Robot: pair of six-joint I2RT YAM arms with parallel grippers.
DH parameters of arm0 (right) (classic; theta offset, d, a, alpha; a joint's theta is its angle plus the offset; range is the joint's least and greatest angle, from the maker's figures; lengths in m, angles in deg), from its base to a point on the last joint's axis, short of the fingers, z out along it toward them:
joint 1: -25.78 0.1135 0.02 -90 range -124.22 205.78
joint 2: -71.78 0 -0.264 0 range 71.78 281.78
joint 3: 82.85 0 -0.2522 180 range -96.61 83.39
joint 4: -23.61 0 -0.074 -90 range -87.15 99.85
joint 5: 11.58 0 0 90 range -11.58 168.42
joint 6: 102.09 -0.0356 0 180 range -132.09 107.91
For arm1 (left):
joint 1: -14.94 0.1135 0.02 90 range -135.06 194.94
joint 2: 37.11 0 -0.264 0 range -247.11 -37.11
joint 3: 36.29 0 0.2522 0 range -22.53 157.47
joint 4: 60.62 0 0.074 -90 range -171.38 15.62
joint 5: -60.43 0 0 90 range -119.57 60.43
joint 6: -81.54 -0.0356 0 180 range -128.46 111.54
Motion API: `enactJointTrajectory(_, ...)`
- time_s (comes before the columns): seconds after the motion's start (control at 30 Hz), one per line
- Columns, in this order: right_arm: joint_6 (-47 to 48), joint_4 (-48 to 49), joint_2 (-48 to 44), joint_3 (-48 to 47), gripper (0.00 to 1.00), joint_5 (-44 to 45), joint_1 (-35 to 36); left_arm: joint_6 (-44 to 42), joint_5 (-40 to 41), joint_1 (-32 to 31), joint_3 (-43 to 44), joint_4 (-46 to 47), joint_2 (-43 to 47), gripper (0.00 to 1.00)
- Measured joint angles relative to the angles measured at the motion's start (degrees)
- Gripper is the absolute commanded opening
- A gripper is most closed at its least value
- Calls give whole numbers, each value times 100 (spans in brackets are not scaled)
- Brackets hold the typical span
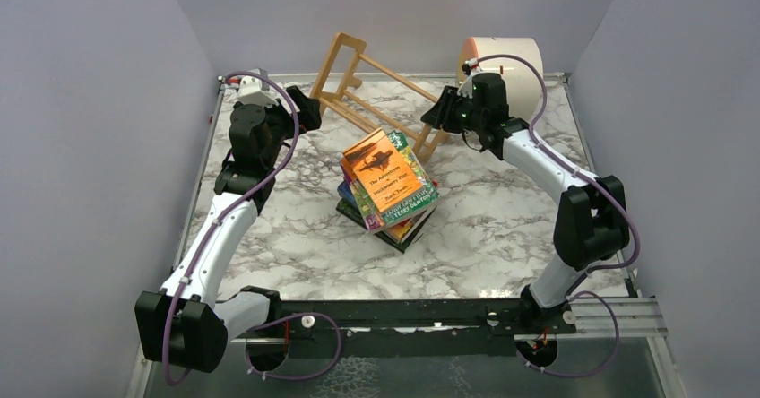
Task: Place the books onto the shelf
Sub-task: Adjust the shelf at the center of the board.
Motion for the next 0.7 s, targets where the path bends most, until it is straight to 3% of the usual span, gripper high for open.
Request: enactJointTrajectory(0.7,0,44,660,-713,31,-249,35,-37,2,0,0,-7,0,99)
